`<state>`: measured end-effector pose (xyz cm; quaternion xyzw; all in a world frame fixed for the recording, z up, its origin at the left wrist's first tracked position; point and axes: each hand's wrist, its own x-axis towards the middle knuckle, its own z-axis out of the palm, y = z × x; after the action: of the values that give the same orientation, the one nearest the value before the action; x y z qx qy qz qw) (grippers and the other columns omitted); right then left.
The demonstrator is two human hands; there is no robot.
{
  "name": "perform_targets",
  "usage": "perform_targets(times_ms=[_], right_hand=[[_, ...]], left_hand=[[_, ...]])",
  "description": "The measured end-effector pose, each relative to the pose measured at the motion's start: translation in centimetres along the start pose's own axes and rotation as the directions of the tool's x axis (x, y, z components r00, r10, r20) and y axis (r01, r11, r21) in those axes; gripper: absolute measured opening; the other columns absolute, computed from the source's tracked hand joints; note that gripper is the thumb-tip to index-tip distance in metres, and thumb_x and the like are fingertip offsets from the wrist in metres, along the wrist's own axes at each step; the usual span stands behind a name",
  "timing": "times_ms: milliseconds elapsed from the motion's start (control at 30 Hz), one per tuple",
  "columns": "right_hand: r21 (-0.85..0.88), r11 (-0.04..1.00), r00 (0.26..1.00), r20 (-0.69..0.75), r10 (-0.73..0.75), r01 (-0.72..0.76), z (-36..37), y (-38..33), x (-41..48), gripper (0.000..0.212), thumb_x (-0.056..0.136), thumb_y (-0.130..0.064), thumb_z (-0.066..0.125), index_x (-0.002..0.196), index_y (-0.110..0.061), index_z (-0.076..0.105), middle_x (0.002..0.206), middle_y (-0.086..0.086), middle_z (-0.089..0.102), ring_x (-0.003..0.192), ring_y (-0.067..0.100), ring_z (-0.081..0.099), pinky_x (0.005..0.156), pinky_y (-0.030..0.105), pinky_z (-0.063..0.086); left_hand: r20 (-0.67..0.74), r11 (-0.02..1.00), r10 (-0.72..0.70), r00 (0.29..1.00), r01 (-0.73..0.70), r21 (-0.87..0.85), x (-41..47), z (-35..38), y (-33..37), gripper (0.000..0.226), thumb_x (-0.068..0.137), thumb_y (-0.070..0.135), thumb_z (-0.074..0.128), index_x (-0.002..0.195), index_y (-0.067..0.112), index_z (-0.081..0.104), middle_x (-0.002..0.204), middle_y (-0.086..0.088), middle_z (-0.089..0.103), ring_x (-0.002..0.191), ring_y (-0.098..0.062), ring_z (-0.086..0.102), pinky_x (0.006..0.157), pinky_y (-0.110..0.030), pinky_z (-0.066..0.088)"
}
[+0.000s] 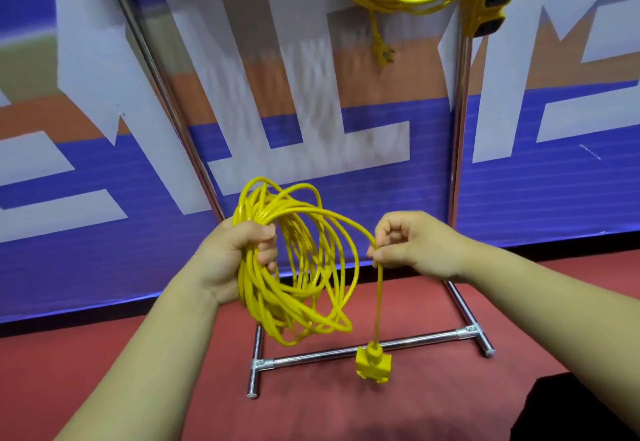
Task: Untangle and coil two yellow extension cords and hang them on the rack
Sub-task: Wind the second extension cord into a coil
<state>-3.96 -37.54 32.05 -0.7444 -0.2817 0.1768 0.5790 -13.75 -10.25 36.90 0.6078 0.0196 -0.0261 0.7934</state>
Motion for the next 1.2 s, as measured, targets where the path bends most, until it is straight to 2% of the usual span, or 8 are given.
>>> perform_targets(times_ms=[200,400,600,767,933,1000,1100,1200], right_hand=[[0.126,0.992,0.971,-0.238,0.009,0.021,-0.5,-0.7,0.5,0.017,0.085,0.007,0.071,0.086,-0.006,0.059,0.083,0.036,0.061,0.079,0.028,0.071,0.080,0.045,0.060],[-0.133,0.990,0.986,-0.159,-0.058,0.037,0.5,0.7,1.2,0.016,0.082,-0.005,0.079,0.083,-0.013,0.065,0.088,0.020,0.073,0.088,0.037,0.071,0.090,0.051,0.054],[-0.043,0.998,0.988,-0.144,-0.050,0.044,1.2,0.3,1.1,0.021,0.078,-0.012,0.084,0.085,-0.009,0.065,0.089,0.021,0.072,0.078,0.025,0.069,0.087,0.052,0.055],[0.203,0.970,0.990,0.081,0.119,-0.133,0.8,-0.6,0.1,0.073,0.059,-0.030,0.090,0.122,-0.029,0.053,0.136,0.001,0.058,0.110,0.011,0.067,0.098,0.038,0.055],[0.067,0.998,0.968,0.250,-0.011,-0.006,2.7,-2.6,-0.7,0.144,0.048,-0.037,0.093,0.153,-0.050,-0.004,0.148,-0.033,0.025,0.137,-0.011,0.033,0.105,0.023,0.039],[-0.004,0.999,0.961,0.273,-0.039,0.042,3.2,-3.1,-0.8,0.150,0.050,-0.039,0.094,0.151,-0.051,-0.016,0.139,-0.043,0.024,0.124,-0.028,0.032,0.108,0.020,0.038],[0.025,0.998,0.964,0.261,-0.060,0.056,3.6,-3.9,-1.1,0.149,0.061,-0.025,0.095,0.150,-0.050,-0.022,0.161,-0.023,0.016,0.139,-0.006,0.036,0.103,0.019,0.047],[0.060,0.995,0.961,0.262,-0.093,0.080,3.9,-4.3,-1.3,0.144,0.068,-0.013,0.092,0.151,-0.049,-0.020,0.153,-0.020,0.033,0.124,0.006,0.060,0.092,0.023,0.054]], left_hand=[[0.058,0.914,-0.080,0.995,0.050,0.402,-1.4,-0.3,0.0,0.023,0.053,0.021,0.081,0.066,0.009,0.065,0.043,-0.010,0.043,0.035,-0.020,0.041,0.047,-0.028,0.047],[0.135,0.973,0.011,0.991,-0.042,0.226,-2.2,-0.2,0.8,0.019,0.055,0.015,0.075,0.059,0.011,0.057,0.045,-0.004,0.035,0.034,-0.014,0.037,0.045,-0.027,0.045],[0.205,0.989,0.038,0.978,-0.065,0.129,-2.8,0.2,1.4,0.039,0.044,0.017,0.090,0.066,0.007,0.060,0.043,-0.002,0.036,0.032,-0.012,0.037,0.043,-0.025,0.044],[0.273,0.992,0.052,0.961,-0.080,0.093,-3.2,0.8,2.0,0.022,0.051,0.009,0.079,0.065,0.009,0.061,0.043,-0.001,0.039,0.029,-0.009,0.038,0.043,-0.022,0.044],[0.358,0.990,0.024,0.934,-0.071,0.119,-3.0,1.4,2.1,0.038,0.052,0.020,0.092,0.069,0.007,0.061,0.045,-0.002,0.042,0.029,-0.009,0.041,0.044,-0.022,0.044],[0.382,0.992,0.017,0.924,-0.062,0.107,-3.0,1.8,2.2,0.035,0.053,0.019,0.091,0.070,0.007,0.062,0.046,-0.003,0.044,0.029,-0.009,0.042,0.044,-0.021,0.044],[0.414,0.995,0.018,0.910,-0.057,0.083,-3.1,2.0,2.4,0.031,0.058,0.017,0.088,0.072,0.007,0.062,0.047,-0.001,0.047,0.031,-0.008,0.046,0.044,-0.021,0.045],[0.413,0.995,0.015,0.911,-0.055,0.085,-3.5,2.5,2.8,0.026,0.059,0.013,0.085,0.072,0.008,0.063,0.045,0.001,0.047,0.031,-0.007,0.046,0.044,-0.020,0.045]])
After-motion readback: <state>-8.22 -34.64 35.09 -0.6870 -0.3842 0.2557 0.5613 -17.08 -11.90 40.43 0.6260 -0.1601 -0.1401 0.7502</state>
